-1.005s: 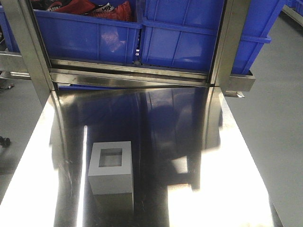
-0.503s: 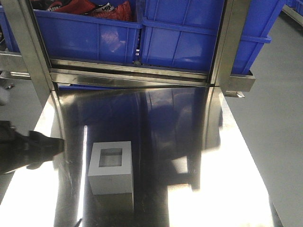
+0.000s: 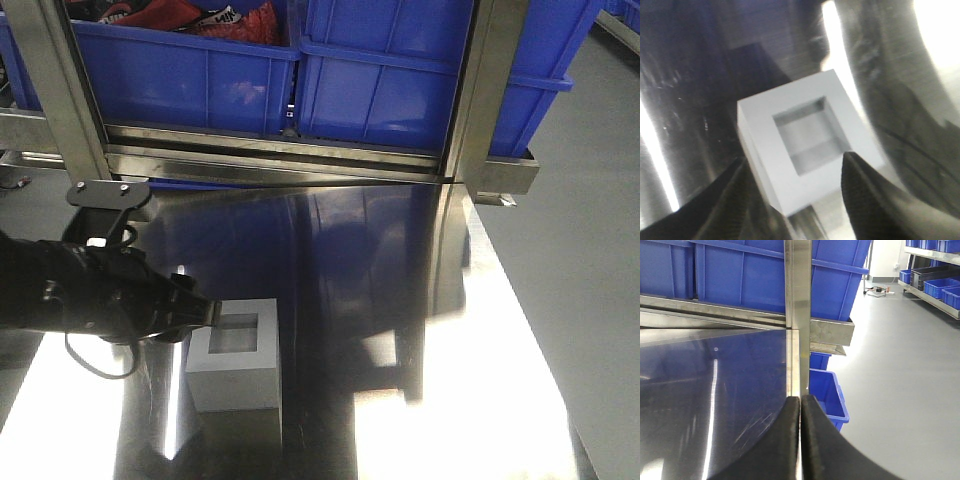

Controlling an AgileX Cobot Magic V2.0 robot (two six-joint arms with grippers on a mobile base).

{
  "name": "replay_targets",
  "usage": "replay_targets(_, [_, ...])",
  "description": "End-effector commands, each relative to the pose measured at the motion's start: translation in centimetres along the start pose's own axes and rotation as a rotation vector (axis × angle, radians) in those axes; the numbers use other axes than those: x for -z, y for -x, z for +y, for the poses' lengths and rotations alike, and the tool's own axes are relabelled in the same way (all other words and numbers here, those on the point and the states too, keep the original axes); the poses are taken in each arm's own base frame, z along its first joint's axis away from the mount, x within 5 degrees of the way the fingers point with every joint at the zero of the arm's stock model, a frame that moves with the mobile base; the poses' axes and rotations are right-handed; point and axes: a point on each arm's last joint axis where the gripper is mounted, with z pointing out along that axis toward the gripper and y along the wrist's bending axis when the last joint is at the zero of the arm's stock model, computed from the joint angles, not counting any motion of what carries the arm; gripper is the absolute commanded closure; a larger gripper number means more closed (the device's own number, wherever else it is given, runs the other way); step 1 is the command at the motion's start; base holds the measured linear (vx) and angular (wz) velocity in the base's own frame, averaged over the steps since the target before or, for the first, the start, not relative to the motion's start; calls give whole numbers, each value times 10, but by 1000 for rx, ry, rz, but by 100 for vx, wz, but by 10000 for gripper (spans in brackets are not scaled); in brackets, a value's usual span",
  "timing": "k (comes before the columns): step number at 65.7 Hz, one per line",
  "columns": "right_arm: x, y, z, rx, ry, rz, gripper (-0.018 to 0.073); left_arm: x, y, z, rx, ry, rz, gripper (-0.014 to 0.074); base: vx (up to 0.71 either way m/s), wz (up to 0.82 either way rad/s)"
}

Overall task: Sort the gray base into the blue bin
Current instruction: 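Lower the left gripper onto the gray block's rim and close it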

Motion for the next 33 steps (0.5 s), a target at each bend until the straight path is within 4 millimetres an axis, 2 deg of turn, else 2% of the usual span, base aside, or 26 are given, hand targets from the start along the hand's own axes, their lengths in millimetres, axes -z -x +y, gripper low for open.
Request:
replay_targets(1, [0, 3, 0, 11, -3, -72, 568, 4, 18, -8, 14, 10, -89, 200, 0, 0])
replay_targets(33, [0, 3, 0, 11, -3, -72, 568, -37, 18, -5, 48, 53, 5, 200, 0, 0])
